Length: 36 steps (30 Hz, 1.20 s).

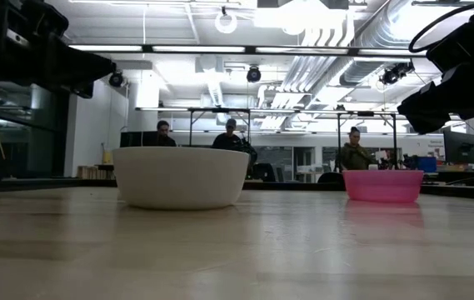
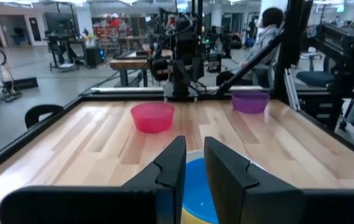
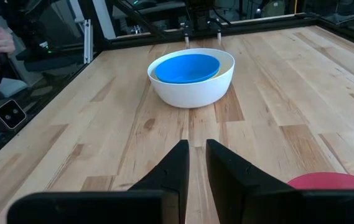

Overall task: Nest bowls inside each other
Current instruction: Stack the pink bowl on top of the blue bowl on the table

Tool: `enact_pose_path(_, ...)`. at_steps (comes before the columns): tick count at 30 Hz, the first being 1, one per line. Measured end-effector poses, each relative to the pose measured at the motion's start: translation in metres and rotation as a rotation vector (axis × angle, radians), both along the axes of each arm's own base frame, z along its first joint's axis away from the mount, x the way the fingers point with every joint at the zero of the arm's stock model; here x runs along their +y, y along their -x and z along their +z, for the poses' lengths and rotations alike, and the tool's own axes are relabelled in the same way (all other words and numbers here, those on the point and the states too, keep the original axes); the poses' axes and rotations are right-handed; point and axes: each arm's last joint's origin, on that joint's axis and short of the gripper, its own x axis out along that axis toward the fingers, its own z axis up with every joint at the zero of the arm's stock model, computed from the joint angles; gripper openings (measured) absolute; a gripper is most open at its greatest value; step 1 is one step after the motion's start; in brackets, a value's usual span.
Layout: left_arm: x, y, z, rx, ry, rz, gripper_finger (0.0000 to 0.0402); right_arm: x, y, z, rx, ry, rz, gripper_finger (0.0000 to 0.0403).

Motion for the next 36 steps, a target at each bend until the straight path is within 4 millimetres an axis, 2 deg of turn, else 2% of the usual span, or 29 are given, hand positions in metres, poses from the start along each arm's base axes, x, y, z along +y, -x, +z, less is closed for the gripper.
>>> enact_pose_path(10,-0.002,0.003,0.002,-0.035,-0.052,-0.051,0.0058,0.000,0.000,0.000,0.001,0.000,0.000,0.0048)
enact_pose_path(22,-0.002,0.015,-0.004,0.005,-0.050,-0.046,0.0058,0.000,0.000,0.000,0.001,0.000,0.000,0.0048)
enact_pose_path(36,0.003,0.017,-0.009,0.045,0.014,0.111,0.0058,0.000,0.000,0.000,0.000,0.000,0.000,0.0048)
